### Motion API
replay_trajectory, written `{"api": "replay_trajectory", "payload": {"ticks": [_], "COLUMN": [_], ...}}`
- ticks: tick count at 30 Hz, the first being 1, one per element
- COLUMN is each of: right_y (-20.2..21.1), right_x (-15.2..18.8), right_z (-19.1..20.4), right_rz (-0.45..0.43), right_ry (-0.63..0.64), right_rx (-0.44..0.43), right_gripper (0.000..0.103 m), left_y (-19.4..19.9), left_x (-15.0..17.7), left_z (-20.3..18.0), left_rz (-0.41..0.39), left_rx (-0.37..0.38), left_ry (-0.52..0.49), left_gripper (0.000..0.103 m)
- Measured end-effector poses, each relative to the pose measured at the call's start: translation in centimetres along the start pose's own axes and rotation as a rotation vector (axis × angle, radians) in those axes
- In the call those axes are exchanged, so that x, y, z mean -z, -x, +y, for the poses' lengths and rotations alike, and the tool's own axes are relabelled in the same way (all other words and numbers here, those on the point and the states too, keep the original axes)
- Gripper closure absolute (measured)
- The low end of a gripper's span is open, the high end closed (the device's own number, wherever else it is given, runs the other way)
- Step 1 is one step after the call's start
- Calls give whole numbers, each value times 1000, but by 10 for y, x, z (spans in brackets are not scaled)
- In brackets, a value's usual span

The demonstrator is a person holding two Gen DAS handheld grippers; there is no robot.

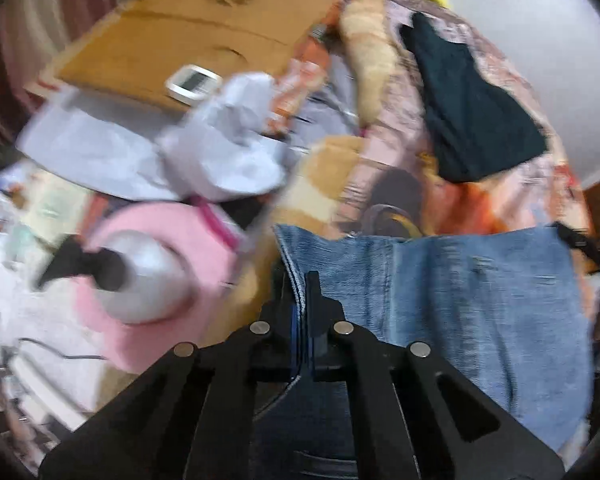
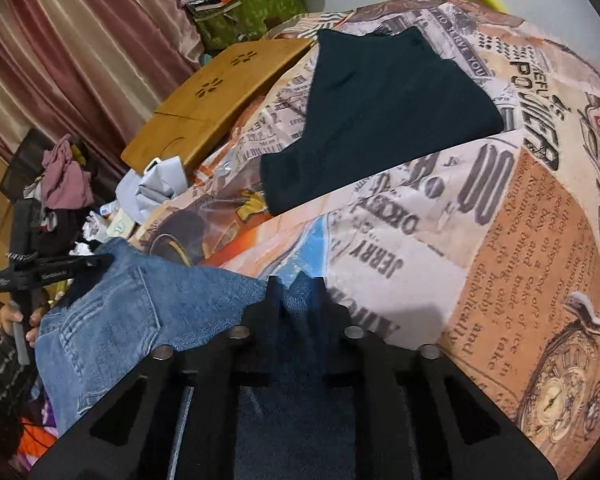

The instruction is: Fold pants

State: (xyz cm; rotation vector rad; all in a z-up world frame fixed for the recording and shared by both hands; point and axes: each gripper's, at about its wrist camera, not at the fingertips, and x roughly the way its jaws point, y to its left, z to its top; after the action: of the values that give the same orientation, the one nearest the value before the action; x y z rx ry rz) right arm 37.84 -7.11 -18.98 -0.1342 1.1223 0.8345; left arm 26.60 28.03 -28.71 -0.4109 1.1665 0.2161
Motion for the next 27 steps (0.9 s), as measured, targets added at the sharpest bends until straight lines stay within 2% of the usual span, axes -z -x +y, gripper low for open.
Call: {"api": "replay_trajectory", "payload": {"ticks": [2,6,8,10,12,14,19,25,27], "right_y": [-2,-6,-1,8,21,33,70,105,109], "right_x": [2,-1,-1,2,7,14,38,71,83], "right_z": [3,11,13,16,22,27,40,50,52], "right_rz": [5,5,3,-13,-28,-41,-98,-154,-160], "right_ry": [11,61,60,66,87,107,135,156,161], "right_rx": [22,85,102,128,154,163,186,193,192], "right_gripper": [91,91,91,90,89,84,73,64,61], "left_y": [2,-3,1,13,28,43,78,98,98], "left_x": [4,11,12,14,18,25,44,72,81], "left_z": [5,14,14,16,16,13,3,-13,-17], "left_rz": [-20,4,10,7,-8,-38,-87,-89,-73], "left_rx": [-62,-51,-69,-71,-65,-71,-78,-39,2], "left_ry": [7,37,44,62,64,58,33,26,44], "left_gripper": [97,95,93,87,69,56,51,34,28]}}
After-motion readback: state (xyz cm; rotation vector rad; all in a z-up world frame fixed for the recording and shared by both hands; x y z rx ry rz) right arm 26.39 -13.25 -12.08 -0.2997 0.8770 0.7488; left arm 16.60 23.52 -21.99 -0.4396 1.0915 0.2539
